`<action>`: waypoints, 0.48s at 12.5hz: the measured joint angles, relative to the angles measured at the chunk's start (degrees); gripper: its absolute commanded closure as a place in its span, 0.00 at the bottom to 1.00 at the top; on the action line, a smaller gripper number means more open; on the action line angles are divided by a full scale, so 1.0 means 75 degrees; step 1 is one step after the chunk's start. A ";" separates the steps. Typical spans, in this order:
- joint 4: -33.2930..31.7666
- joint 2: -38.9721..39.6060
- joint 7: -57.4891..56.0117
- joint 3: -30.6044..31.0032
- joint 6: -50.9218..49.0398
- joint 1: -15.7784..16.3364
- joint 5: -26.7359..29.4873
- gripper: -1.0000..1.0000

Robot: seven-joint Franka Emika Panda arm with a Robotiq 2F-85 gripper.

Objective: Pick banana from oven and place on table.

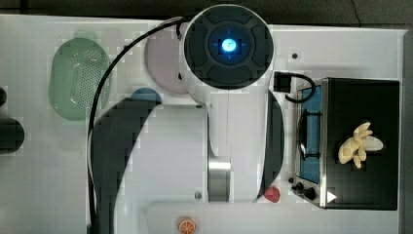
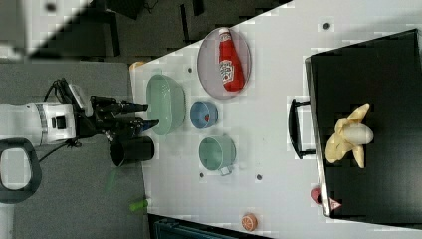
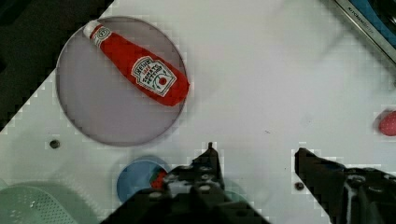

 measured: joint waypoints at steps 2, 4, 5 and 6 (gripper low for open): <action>-0.1559 -0.1630 0.0000 -0.0030 -0.1070 -0.0122 -0.0124 0.10; -0.2380 -0.3094 0.0000 -0.0161 -0.1384 -0.0083 -0.0222 0.00; -0.2410 -0.3590 0.0000 -0.0225 -0.1285 -0.0073 -0.0204 0.00; -0.2186 -0.3851 0.0000 -0.0282 -0.1094 -0.0057 -0.0194 0.00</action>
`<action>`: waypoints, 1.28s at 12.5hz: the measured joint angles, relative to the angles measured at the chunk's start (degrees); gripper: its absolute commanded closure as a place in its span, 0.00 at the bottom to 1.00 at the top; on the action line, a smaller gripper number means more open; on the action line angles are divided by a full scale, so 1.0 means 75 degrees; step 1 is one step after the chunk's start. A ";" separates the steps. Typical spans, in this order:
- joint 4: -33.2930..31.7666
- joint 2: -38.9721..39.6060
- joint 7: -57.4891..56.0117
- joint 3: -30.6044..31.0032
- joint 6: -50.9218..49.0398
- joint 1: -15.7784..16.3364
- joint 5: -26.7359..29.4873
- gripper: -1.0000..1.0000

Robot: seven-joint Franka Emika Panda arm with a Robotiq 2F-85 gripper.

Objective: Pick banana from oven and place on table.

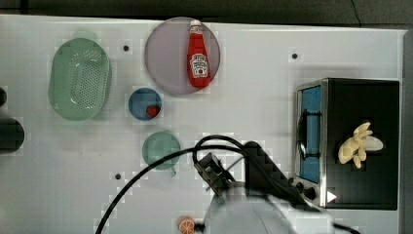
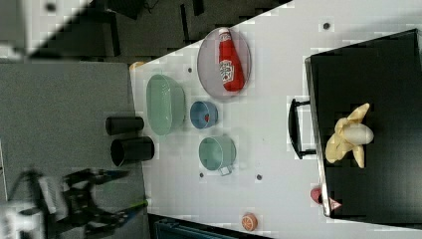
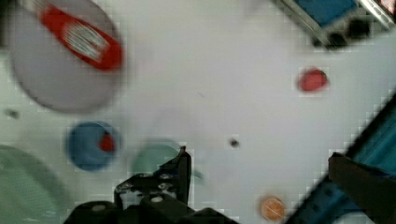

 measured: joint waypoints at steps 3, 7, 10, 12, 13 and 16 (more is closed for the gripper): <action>0.0612 -0.0041 -0.0030 -0.0659 0.0665 -0.0008 -0.0051 0.00; 0.0671 0.1438 -0.1395 -0.2182 0.1765 -0.0343 -0.0266 0.00; 0.0403 0.2565 -0.2730 -0.3362 0.2521 -0.0539 0.0049 0.00; 0.0477 0.3352 -0.3604 -0.4237 0.2707 -0.0570 0.0067 0.00; 0.0597 0.3729 -0.3884 -0.4498 0.2707 -0.0691 0.0091 0.00; 0.0821 0.4517 -0.4350 -0.4793 0.2711 -0.0885 0.0445 0.00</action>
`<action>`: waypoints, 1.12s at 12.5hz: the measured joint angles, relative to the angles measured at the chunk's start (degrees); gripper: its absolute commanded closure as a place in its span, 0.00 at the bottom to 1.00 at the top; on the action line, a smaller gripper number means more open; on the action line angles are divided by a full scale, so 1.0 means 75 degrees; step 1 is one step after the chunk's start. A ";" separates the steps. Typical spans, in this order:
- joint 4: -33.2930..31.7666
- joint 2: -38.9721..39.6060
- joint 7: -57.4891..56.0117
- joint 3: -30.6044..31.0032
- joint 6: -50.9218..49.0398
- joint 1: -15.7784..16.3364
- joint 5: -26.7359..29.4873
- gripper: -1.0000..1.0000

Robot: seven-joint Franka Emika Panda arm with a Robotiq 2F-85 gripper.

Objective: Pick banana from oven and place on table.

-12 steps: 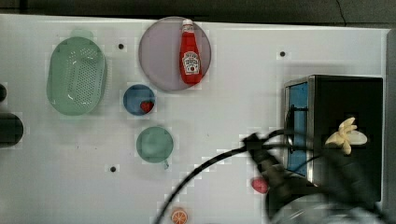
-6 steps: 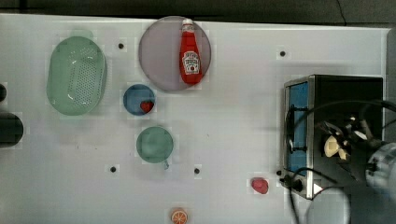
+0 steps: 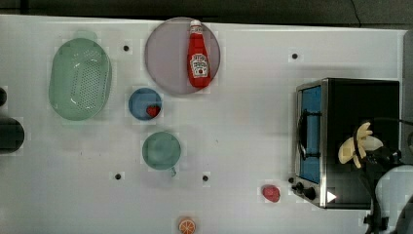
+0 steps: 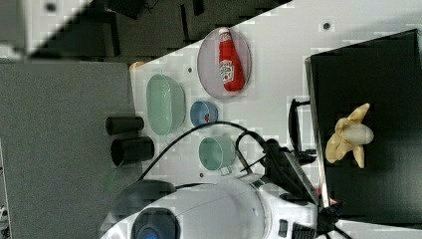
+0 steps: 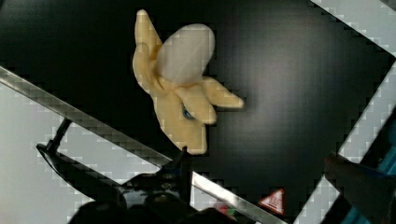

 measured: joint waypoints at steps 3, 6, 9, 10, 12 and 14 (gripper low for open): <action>0.0045 0.0460 -0.0392 -0.0063 0.0175 0.0093 0.0522 0.00; 0.0216 0.1484 -0.1000 -0.0257 0.1194 0.0163 0.1274 0.00; 0.0060 0.2059 -0.1059 -0.0254 0.1399 0.0163 0.1403 0.16; 0.0030 0.2056 -0.1089 -0.0194 0.1488 0.0152 0.1506 0.29; 0.0127 0.2044 -0.1127 -0.0108 0.1533 0.0238 0.1536 0.53; 0.0104 0.1904 -0.1212 0.0019 0.1626 0.0298 0.1619 0.75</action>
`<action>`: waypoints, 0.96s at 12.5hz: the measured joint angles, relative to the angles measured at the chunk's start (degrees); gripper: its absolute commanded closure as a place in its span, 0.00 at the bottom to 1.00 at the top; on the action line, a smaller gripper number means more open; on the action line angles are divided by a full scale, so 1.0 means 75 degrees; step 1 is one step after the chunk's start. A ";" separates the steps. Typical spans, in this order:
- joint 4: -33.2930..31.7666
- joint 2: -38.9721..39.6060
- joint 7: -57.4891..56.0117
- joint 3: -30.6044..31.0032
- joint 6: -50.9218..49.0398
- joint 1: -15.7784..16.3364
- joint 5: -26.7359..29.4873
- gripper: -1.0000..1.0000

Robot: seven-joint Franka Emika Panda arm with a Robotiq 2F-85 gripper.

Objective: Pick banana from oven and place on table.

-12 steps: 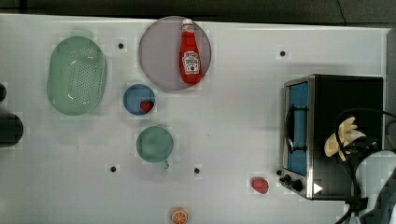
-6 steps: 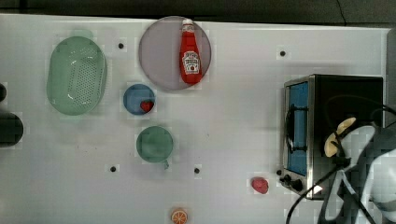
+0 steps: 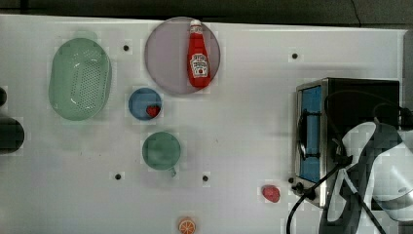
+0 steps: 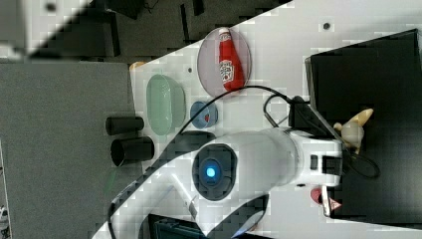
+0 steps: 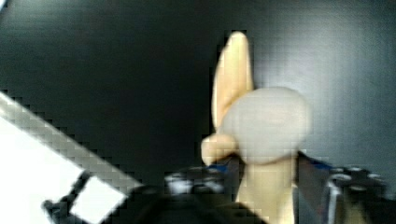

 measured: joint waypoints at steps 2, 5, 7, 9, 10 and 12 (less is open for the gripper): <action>0.0149 -0.0054 -0.0011 0.0108 0.0000 -0.0001 0.0037 0.80; 0.0313 -0.0207 -0.0075 0.0048 -0.0104 0.0040 -0.0118 0.80; 0.0679 -0.0570 -0.0097 0.0093 -0.0753 0.0056 -0.1103 0.80; 0.1708 -0.0812 -0.0101 0.0190 -0.1945 0.0113 -0.2005 0.80; 0.2238 -0.0985 -0.0071 0.0194 -0.2635 0.0246 -0.2036 0.80; 0.3126 -0.1675 0.0108 0.0757 -0.4360 0.0397 -0.2065 0.80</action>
